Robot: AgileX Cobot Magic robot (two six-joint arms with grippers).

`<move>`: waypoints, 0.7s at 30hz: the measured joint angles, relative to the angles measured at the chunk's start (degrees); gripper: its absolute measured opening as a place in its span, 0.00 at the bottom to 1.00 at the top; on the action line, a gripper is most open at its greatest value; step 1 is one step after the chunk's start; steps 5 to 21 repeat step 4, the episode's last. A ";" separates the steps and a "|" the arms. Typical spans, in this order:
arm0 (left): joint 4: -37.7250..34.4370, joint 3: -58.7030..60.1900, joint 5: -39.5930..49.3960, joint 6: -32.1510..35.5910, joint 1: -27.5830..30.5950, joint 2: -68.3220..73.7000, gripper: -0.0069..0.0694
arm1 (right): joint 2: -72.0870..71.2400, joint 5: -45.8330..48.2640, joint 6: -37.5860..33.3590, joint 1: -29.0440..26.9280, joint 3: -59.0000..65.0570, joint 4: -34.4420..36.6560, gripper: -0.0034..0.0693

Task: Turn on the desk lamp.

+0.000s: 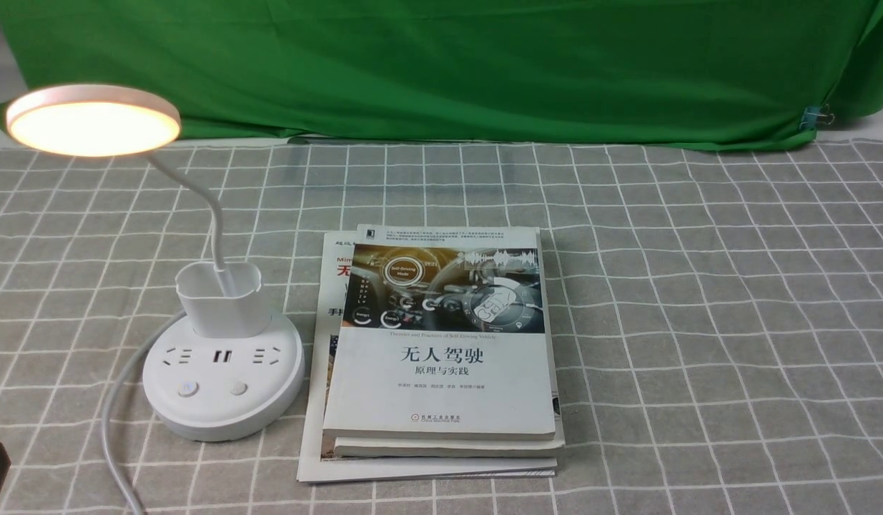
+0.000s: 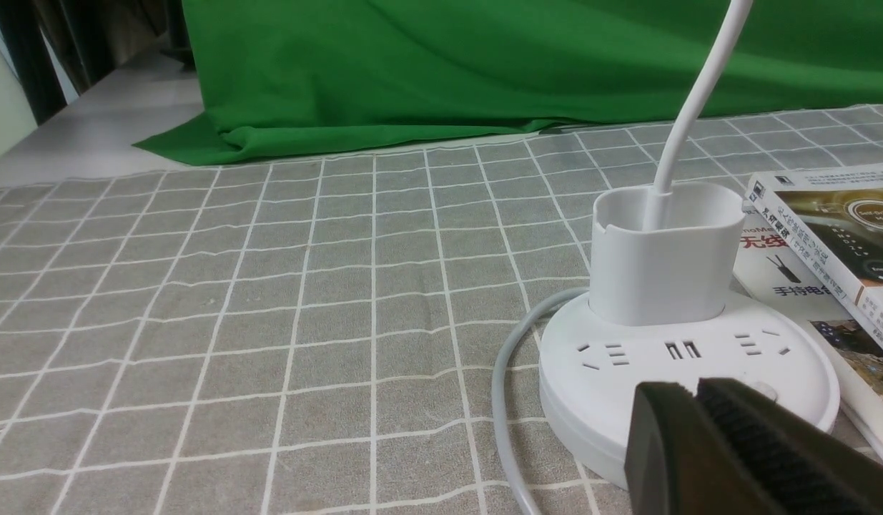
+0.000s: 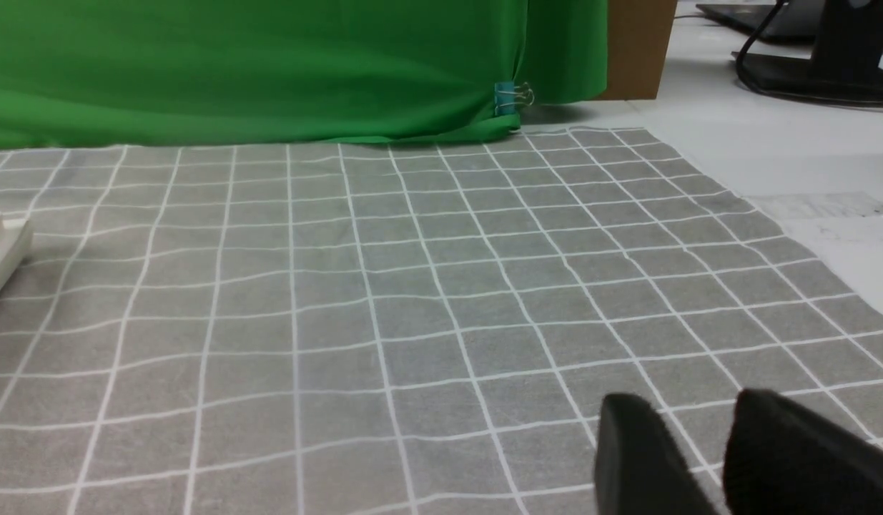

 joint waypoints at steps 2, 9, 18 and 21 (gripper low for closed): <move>0.00 0.00 0.00 0.00 0.00 0.00 0.12 | 0.00 0.00 0.00 0.00 0.00 0.00 0.38; 0.00 0.00 0.00 0.11 0.00 0.00 0.12 | 0.06 0.00 0.00 0.00 0.00 0.00 0.38; 0.00 0.00 0.00 0.11 0.00 0.00 0.12 | 0.06 0.00 0.00 0.00 0.00 0.00 0.38; 0.00 0.00 0.00 0.11 0.00 0.00 0.12 | 0.06 0.00 0.00 0.00 0.00 0.00 0.38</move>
